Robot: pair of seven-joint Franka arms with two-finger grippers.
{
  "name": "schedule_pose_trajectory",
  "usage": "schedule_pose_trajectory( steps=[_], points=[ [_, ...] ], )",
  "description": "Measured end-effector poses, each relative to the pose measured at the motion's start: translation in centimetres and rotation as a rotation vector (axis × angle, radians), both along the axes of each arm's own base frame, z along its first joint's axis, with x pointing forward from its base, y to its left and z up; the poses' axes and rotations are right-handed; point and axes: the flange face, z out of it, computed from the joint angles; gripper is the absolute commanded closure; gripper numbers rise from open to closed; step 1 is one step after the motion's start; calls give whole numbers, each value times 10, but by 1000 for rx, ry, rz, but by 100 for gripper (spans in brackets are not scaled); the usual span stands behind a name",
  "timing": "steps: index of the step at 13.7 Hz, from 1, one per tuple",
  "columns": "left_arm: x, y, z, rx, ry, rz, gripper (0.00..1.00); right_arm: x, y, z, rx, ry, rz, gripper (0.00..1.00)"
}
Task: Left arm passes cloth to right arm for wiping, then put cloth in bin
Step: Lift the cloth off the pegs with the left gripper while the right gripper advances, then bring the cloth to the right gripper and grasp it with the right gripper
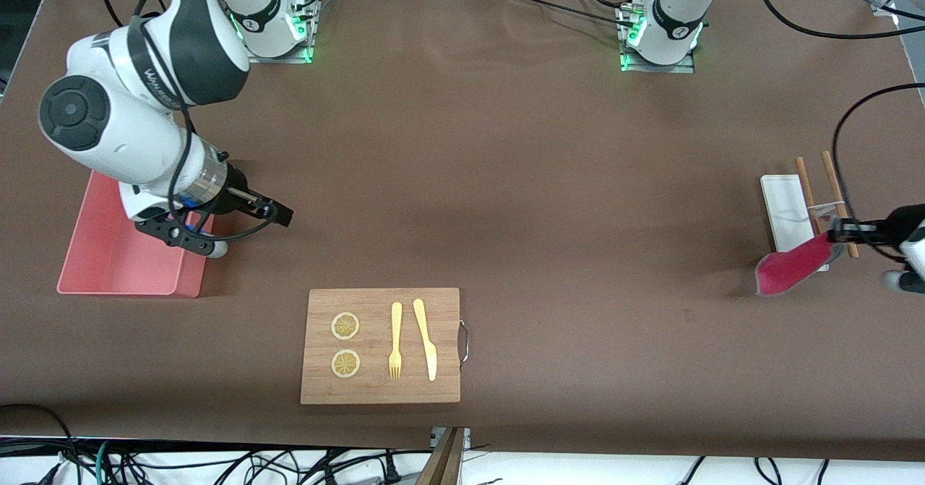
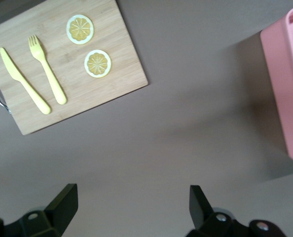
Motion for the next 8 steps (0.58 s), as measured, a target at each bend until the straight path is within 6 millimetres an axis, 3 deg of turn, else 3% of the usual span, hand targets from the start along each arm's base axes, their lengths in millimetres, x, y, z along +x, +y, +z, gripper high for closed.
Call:
schedule_pose_trajectory(
  steps=[4, 8],
  points=[
    [8, -120, 36, -69, -1, 57, 100, -5, 46, -11, 9, -21, -117, 0],
    [1, -220, 55, -197, 64, 243, 100, -11, 95, -29, 32, -52, -219, 0]
  ],
)
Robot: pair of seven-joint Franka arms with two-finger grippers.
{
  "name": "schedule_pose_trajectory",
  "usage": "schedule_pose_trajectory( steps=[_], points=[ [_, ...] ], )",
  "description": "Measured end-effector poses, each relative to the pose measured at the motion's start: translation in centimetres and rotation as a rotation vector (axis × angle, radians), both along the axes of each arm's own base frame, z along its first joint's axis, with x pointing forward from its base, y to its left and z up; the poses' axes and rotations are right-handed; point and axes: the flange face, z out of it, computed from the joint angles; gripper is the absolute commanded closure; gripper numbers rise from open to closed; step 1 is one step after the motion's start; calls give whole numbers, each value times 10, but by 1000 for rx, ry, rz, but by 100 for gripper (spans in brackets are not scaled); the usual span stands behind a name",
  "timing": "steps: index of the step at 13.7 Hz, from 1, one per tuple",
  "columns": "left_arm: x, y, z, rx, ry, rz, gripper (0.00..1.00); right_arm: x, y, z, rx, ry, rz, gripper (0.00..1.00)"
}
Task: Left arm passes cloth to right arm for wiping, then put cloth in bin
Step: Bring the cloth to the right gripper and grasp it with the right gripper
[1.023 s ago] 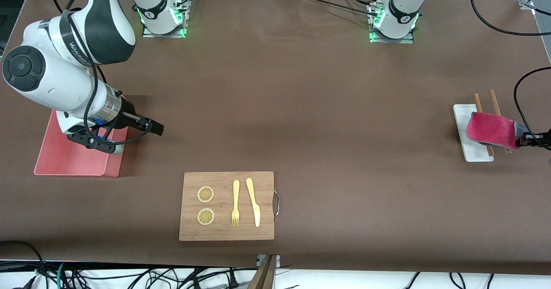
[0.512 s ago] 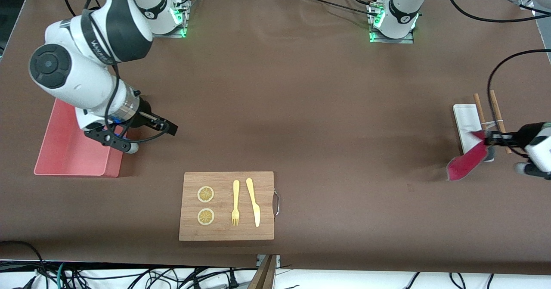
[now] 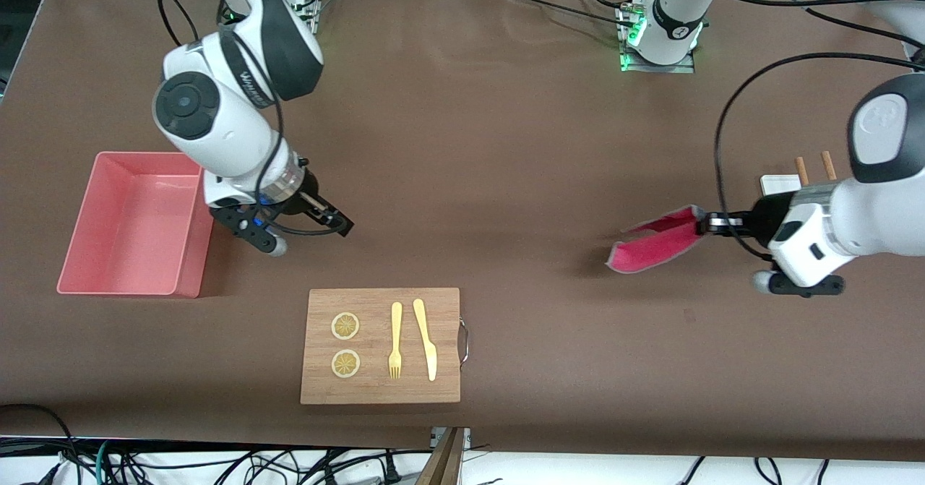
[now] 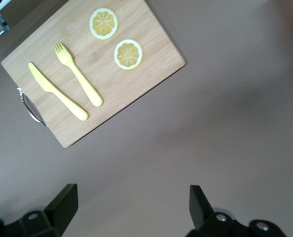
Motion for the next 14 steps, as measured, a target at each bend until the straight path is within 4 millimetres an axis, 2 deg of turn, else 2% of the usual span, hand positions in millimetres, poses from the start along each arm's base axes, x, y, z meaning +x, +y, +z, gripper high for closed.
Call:
schedule_pose_trajectory(
  steps=[6, 10, 12, 14],
  points=[
    [-13, -156, 7, -115, 63, 304, 100, -10, 66, -31, 58, -58, -133, 0],
    [-36, -260, 9, -214, 93, 476, 100, -7, 82, -41, 149, -66, -203, 0],
    [-48, -301, 5, -250, 93, 532, 100, -7, 89, -42, 202, -65, -228, 0],
    [-57, -327, 1, -266, 88, 579, 100, -8, 94, -42, 219, -70, -246, 0]
  ],
)
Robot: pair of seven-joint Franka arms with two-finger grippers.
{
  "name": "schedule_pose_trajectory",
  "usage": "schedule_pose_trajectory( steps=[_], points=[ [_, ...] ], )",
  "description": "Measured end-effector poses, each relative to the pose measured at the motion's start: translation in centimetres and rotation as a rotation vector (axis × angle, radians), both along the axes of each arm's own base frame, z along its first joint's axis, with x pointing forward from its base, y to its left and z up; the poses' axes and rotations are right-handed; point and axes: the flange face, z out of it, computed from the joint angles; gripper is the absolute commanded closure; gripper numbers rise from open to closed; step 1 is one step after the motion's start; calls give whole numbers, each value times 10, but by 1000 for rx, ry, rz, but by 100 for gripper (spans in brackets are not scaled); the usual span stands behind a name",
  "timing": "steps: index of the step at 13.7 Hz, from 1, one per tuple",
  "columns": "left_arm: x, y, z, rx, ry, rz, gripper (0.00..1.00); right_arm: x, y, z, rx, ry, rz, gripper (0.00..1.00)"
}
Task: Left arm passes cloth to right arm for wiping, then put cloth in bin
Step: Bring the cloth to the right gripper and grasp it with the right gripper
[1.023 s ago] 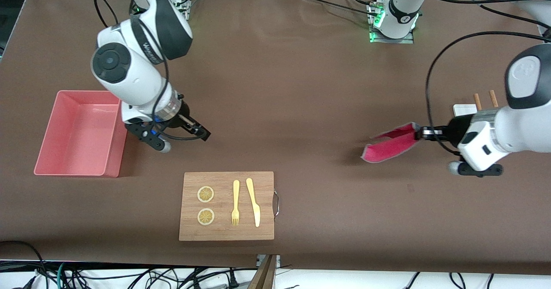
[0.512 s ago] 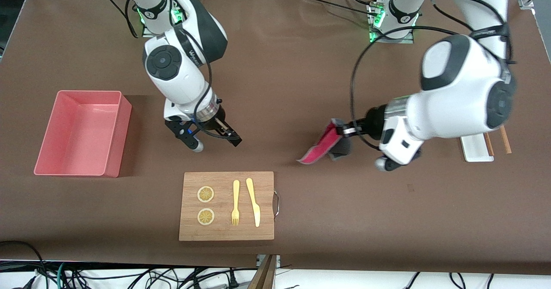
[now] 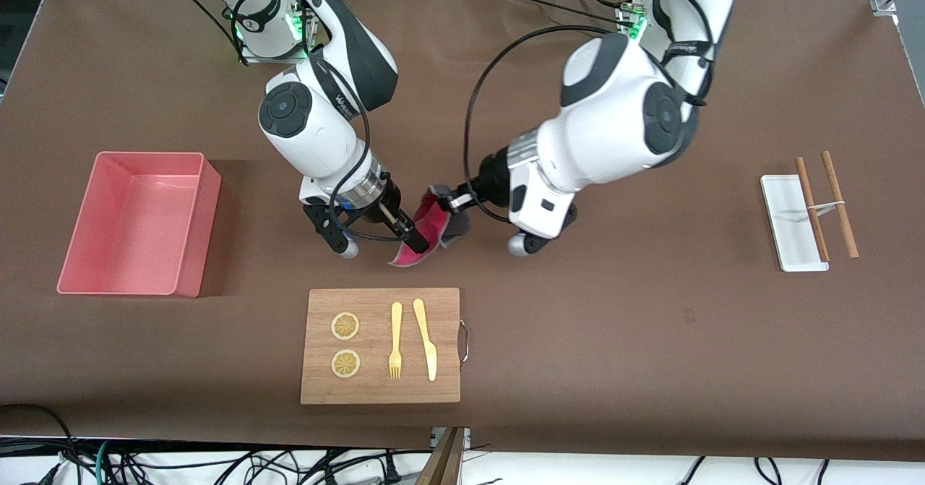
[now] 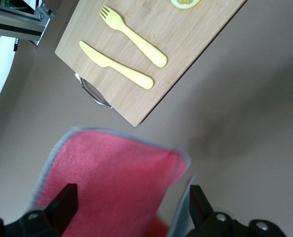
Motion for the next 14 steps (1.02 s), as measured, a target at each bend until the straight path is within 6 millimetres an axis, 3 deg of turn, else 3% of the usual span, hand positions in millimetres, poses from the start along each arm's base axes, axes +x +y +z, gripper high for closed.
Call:
schedule_pose_trajectory(
  steps=[4, 9, 14],
  points=[
    [-1, -5, -2, -3, 1, 25, 100, 3, 0, 6, 9, -14, -13, 0],
    [1, -3, -1, -1, 1, 32, 100, 26, -24, 32, 31, -62, -58, 0],
    [2, -2, -1, 0, 1, 35, 100, 36, -29, 25, 43, -92, -79, 0]
  ],
)
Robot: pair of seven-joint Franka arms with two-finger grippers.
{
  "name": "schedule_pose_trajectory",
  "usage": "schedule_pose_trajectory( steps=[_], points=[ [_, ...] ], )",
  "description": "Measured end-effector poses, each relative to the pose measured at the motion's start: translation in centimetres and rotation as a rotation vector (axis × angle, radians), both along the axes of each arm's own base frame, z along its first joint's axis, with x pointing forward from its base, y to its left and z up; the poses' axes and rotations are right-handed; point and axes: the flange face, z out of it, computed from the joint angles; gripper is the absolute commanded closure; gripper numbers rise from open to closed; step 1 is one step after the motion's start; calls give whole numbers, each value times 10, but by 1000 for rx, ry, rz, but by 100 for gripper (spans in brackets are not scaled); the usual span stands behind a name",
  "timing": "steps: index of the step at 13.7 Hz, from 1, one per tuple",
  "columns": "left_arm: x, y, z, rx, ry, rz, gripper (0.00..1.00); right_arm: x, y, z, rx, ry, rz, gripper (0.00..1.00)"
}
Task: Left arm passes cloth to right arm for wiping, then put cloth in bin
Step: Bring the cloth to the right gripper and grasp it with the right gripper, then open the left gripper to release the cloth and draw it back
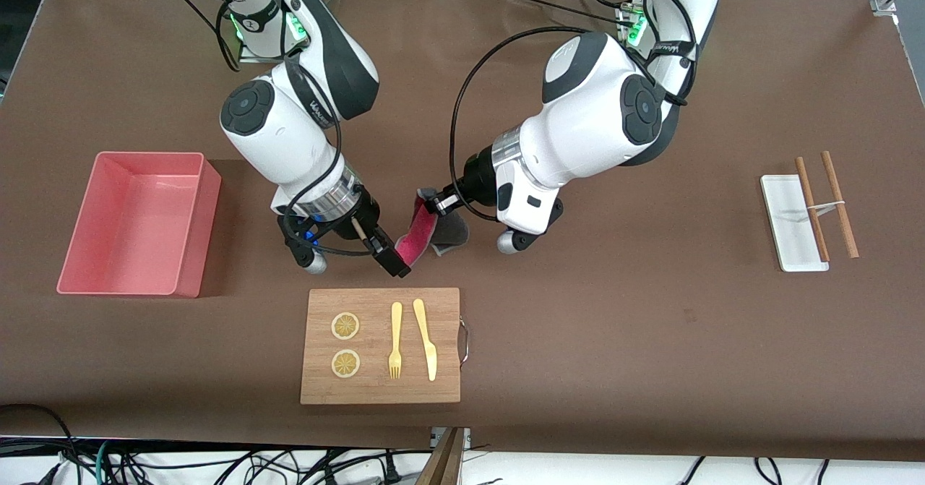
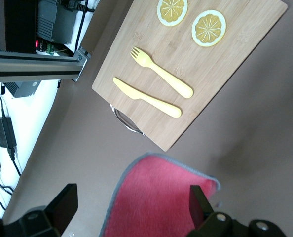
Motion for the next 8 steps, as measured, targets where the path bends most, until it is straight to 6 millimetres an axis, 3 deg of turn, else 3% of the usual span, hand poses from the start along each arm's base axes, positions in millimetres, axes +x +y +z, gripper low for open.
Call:
schedule_pose_trajectory(
  steps=[8],
  points=[
    [1, 2, 0, 2, -1, 4, 100, 12, 11, -35, 22, -54, -15, 0]
  ],
)
